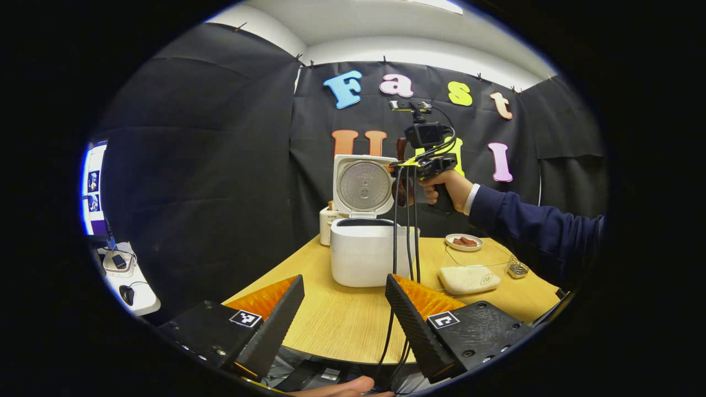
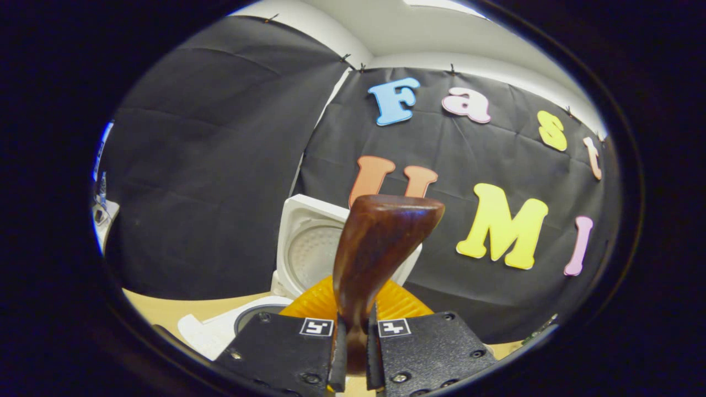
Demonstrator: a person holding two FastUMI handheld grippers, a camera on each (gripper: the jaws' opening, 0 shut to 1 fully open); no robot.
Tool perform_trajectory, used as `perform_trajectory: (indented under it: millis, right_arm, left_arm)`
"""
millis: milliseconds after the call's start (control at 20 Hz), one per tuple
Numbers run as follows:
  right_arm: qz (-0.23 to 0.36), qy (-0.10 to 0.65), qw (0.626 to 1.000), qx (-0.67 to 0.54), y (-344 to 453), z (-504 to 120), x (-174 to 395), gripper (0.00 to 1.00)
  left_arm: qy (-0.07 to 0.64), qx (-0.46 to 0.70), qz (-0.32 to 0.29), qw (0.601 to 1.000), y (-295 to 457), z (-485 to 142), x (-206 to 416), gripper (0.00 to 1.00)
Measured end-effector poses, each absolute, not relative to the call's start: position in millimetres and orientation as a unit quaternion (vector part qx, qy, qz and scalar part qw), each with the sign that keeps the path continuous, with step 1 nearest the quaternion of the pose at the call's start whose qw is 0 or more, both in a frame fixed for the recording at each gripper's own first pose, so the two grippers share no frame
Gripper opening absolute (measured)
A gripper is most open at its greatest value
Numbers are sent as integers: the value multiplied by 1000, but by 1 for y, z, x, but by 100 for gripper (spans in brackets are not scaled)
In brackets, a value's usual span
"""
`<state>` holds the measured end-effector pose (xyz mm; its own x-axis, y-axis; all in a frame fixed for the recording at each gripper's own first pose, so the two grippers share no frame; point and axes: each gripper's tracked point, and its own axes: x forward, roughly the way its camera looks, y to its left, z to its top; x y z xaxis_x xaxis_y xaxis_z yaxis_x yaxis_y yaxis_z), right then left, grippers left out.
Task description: Close the left gripper, press the button to open the rice cooker; take a wooden spoon from the chopstick holder with the right hand, scoop a spoonful of rice and pour it into the rice cooker, then put the wooden spoon back into the chopstick holder.
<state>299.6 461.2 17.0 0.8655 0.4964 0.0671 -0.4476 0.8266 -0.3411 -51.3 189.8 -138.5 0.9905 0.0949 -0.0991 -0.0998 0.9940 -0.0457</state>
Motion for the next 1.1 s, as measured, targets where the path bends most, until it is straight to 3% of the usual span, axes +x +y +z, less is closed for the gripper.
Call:
perform_trajectory:
  millis: [600, 1100]
  right_arm:
    - [228, 1, 973, -20, 288, 31, 251, 18]
    - [158, -47, 986, -26, 131, 43, 186, 19]
  left_arm:
    - [33, -39, -26, 998, 99, -112, -25, 94]
    - [36, -18, -87, 995, 23, -114, 32, 94]
